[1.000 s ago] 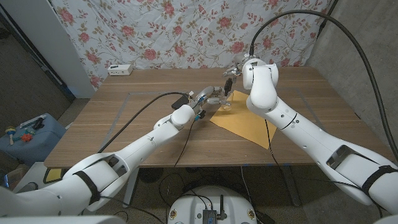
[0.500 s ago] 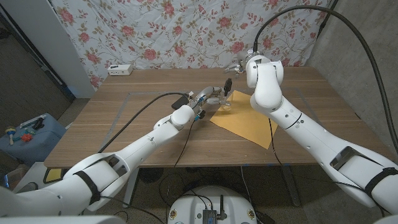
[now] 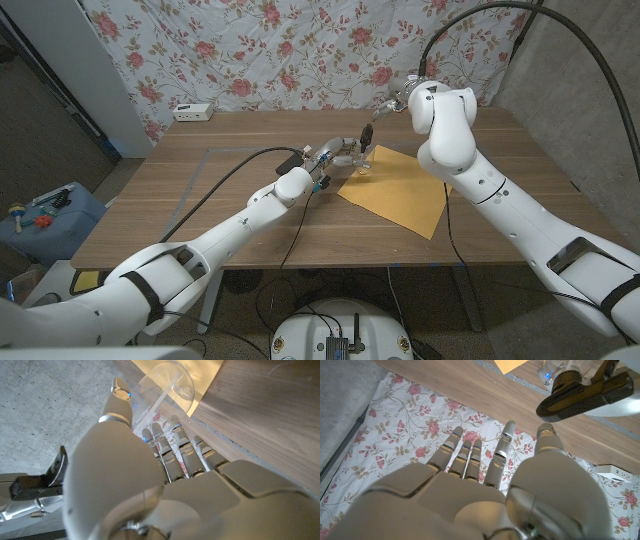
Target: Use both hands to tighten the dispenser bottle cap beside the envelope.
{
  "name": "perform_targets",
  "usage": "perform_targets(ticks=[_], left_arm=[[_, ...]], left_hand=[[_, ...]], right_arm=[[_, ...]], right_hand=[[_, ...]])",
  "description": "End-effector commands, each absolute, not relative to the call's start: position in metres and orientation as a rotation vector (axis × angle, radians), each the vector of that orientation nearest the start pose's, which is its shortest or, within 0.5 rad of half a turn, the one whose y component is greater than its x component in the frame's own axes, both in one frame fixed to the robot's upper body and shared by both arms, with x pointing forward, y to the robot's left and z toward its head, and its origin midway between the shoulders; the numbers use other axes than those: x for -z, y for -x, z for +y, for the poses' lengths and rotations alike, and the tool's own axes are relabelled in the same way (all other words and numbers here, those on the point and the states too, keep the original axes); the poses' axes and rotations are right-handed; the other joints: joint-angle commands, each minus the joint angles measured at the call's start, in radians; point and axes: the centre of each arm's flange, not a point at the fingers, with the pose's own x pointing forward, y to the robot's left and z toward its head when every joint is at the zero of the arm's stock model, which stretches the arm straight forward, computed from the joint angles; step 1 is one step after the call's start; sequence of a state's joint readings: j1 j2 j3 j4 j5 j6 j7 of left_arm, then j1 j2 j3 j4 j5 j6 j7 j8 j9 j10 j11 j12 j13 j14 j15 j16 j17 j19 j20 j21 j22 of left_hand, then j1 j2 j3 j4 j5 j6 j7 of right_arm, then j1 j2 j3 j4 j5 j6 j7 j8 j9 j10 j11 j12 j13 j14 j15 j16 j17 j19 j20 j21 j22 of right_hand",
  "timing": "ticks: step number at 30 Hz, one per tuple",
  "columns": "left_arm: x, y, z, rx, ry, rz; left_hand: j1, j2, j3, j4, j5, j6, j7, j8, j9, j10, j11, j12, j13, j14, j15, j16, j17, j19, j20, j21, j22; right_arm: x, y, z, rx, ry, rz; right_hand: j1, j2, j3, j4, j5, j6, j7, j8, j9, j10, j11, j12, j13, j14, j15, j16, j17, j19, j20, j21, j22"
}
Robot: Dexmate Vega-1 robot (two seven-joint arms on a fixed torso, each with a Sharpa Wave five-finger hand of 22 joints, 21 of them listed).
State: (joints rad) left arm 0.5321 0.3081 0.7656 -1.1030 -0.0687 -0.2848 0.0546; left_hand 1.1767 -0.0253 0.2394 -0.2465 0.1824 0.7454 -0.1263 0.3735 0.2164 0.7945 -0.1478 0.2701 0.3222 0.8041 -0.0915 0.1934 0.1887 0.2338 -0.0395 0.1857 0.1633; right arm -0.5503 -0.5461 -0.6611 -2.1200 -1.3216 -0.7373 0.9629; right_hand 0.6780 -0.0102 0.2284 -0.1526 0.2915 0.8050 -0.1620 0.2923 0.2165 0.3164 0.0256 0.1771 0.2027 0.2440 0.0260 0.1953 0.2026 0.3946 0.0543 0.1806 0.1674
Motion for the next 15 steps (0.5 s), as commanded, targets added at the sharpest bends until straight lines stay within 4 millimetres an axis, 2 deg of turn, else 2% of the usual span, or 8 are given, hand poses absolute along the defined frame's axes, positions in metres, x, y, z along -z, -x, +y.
perform_targets(ticks=[1,2,3,9,10,15], left_arm=[[-0.0008,-0.6757,0.0742,0.417,-0.602,-0.689],[-0.0009,-0.6757,0.0745,0.416,-0.602,-0.688],[-0.0009,-0.6758,0.0748,0.415,-0.602,-0.687],[-0.0013,-0.6768,0.0749,0.415,-0.599,-0.685],[-0.0013,-0.6771,0.0749,0.416,-0.600,-0.685],[-0.0016,-0.6785,0.0746,0.419,-0.599,-0.683]], left_hand=[[-0.094,0.129,0.101,0.092,0.007,0.166,0.043,0.007,0.003,0.090,-0.015,0.005,0.244,0.013,-0.073,0.009,0.004,0.008,-0.031,-0.002,0.002],[-0.093,0.129,0.101,0.092,0.007,0.167,0.042,0.007,0.003,0.090,-0.014,0.005,0.244,0.013,-0.074,0.009,0.004,0.008,-0.031,-0.002,0.002],[-0.094,0.129,0.101,0.093,0.007,0.167,0.043,0.007,0.003,0.089,-0.015,0.005,0.244,0.013,-0.074,0.009,0.004,0.008,-0.030,-0.002,0.002],[-0.095,0.128,0.101,0.093,0.007,0.168,0.042,0.007,0.003,0.089,-0.016,0.005,0.244,0.015,-0.074,0.009,0.003,0.008,-0.031,-0.002,0.002],[-0.095,0.128,0.101,0.093,0.007,0.168,0.042,0.007,0.003,0.090,-0.014,0.005,0.245,0.014,-0.074,0.008,0.003,0.008,-0.031,-0.002,0.002],[-0.095,0.127,0.101,0.093,0.007,0.170,0.041,0.008,0.003,0.092,-0.016,0.006,0.244,0.014,-0.075,0.008,0.003,0.008,-0.032,-0.002,0.002]], right_arm=[[-0.1626,-0.4989,-0.1530,0.141,1.656,-0.270],[-0.1621,-0.4990,-0.1530,0.143,1.664,-0.271],[-0.1613,-0.4990,-0.1530,0.140,1.671,-0.276],[-0.1557,-0.4990,-0.1550,0.115,1.690,-0.334],[-0.1551,-0.4992,-0.1554,0.104,1.692,-0.340],[-0.1533,-0.5009,-0.1572,0.059,1.693,-0.352]], right_hand=[[0.064,-0.009,0.013,-0.017,0.022,-0.105,-0.038,-0.033,0.008,-0.072,-0.004,-0.002,0.003,-0.044,0.013,-0.006,0.003,-0.028,0.003,0.000,0.002],[0.076,-0.014,0.015,-0.018,0.026,-0.125,-0.050,-0.039,0.009,-0.080,-0.002,0.001,0.003,-0.056,0.016,-0.007,0.003,-0.034,0.006,0.001,0.002],[0.088,-0.019,0.017,-0.017,0.032,-0.148,-0.055,-0.045,0.011,-0.102,-0.014,-0.001,0.004,-0.068,0.018,-0.007,0.004,-0.043,0.008,0.001,0.002],[0.144,-0.043,0.025,-0.017,0.062,-0.229,-0.059,-0.062,0.021,-0.185,-0.018,0.001,0.005,-0.139,0.030,-0.009,0.007,-0.089,0.024,0.000,0.003],[0.153,-0.047,0.026,-0.017,0.067,-0.238,-0.059,-0.064,0.022,-0.198,-0.032,0.001,0.005,-0.147,0.029,-0.008,0.007,-0.099,0.027,-0.001,0.003],[0.178,-0.057,0.029,-0.014,0.086,-0.275,-0.060,-0.071,0.025,-0.244,-0.024,0.001,0.005,-0.193,0.042,-0.011,0.009,-0.125,0.032,-0.001,0.004]])
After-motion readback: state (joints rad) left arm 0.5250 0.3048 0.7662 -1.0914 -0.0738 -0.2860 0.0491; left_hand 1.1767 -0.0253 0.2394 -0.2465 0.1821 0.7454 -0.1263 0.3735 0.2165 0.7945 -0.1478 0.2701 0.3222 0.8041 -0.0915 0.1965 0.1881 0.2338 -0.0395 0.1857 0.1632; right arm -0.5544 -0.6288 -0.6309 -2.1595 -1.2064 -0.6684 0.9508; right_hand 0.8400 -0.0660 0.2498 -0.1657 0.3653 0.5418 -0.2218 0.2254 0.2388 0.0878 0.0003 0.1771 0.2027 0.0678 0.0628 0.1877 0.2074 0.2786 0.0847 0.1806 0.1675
